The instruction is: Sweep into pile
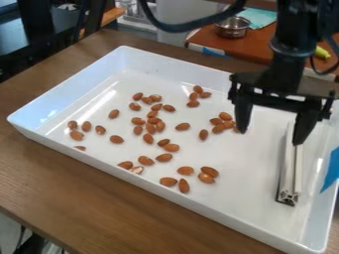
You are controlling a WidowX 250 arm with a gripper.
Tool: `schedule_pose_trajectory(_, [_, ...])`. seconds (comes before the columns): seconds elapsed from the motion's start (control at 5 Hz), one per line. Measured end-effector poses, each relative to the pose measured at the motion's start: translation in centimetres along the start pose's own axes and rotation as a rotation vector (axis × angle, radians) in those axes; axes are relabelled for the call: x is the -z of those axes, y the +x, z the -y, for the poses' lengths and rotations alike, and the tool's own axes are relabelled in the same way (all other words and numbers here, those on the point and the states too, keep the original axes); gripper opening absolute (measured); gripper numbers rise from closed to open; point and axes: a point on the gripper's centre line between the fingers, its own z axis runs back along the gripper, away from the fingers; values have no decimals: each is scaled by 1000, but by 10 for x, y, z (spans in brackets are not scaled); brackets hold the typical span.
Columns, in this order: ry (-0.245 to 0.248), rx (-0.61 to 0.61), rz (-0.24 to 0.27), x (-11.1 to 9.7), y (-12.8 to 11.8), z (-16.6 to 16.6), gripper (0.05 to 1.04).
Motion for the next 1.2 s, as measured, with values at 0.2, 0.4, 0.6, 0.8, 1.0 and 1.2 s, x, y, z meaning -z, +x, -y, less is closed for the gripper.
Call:
schedule_pose_trajectory(0.2, [-4,-30,-27,8,-3,3,1000])
schedule_pose_trajectory(0.4, [-21,-50,-12,10,-1,8,1000])
schedule_pose_trajectory(0.6, [-27,-38,-37,22,-7,17,1000])
schedule_pose_trajectory(0.8, [-45,-51,-45,27,-8,21,1000])
schedule_pose_trajectory(1.0, [-49,-66,-41,34,-7,25,1000])
schedule_pose_trajectory(1.2, [-72,-57,-21,35,-6,31,966])
